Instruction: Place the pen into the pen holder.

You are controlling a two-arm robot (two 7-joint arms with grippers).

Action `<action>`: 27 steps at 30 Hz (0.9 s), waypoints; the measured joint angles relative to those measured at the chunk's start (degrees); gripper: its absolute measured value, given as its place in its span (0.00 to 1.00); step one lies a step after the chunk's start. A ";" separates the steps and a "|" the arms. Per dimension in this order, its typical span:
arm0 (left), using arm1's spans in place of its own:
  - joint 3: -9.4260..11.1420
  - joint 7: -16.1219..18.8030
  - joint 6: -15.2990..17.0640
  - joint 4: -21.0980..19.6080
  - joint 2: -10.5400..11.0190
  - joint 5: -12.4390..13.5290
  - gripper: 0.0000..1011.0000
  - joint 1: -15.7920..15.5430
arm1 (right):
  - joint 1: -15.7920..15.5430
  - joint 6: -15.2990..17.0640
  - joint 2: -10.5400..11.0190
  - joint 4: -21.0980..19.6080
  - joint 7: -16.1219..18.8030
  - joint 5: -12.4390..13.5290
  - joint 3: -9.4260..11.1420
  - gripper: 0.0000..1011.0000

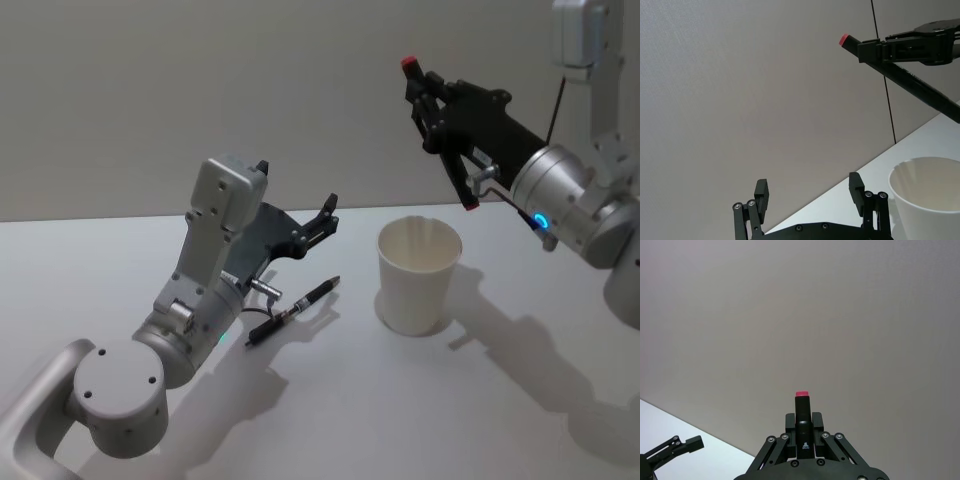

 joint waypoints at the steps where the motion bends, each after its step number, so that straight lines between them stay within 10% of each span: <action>1: 0.00 0.00 0.00 0.00 0.00 0.00 0.99 0.00 | 0.00 0.00 0.00 0.00 0.00 0.00 0.00 0.18; 17: 0.00 0.00 0.00 0.00 0.00 0.00 0.99 0.00 | -0.51 -3.15 -0.34 0.69 0.29 -0.60 -0.67 0.18; 27: 0.00 0.00 0.00 0.00 0.00 0.00 0.99 0.00 | -1.52 -11.14 -1.16 2.07 -0.55 -0.21 -1.55 0.18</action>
